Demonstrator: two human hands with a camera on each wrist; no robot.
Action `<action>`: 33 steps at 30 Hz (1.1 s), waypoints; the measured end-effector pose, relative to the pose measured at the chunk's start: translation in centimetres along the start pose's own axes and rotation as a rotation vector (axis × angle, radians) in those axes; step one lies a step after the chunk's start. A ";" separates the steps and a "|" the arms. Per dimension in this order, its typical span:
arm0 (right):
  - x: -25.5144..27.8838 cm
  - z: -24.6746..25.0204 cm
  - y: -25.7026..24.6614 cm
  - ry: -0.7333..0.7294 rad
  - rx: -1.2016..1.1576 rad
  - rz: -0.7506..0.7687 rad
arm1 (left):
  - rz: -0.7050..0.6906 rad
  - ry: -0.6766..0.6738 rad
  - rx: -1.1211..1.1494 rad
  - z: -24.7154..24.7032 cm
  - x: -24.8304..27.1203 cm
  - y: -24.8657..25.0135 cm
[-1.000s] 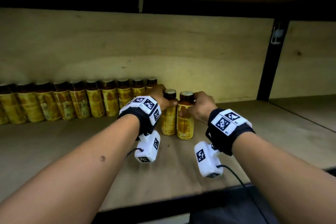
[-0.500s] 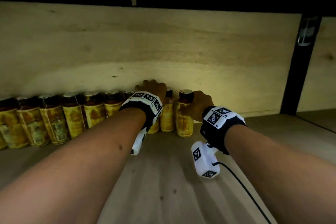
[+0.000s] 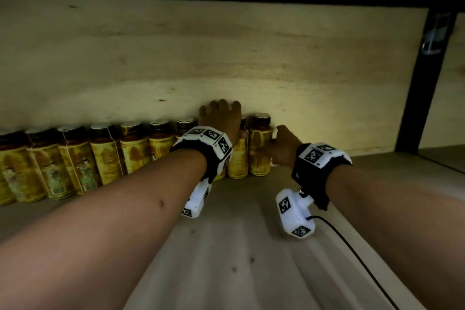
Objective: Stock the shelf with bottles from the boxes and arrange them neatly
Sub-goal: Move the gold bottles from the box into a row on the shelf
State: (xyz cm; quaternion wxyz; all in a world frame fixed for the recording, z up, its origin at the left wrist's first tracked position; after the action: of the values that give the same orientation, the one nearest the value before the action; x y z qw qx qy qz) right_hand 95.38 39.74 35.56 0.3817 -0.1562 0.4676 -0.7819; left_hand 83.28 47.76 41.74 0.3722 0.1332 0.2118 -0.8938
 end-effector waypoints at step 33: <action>42.1 -14.5 14.6 -0.775 0.224 -0.289 | -0.200 -0.791 0.584 -9.6 48.4 6.4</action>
State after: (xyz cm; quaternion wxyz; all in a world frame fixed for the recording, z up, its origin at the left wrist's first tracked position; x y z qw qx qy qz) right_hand 65.49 13.36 10.96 0.4305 -0.4600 0.1749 -0.7567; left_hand 55.36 18.85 12.39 0.2835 -0.1384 -0.1928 -0.9291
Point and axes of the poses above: each hand's wrist, its own x-axis away from the middle knuckle, its own z-axis out of the back of the hand, y = z × x, the point moved 8 cm from there along -x, towards the middle knuckle, and after that the axes turned 12 degrees about -x, right-handed, at the moved point
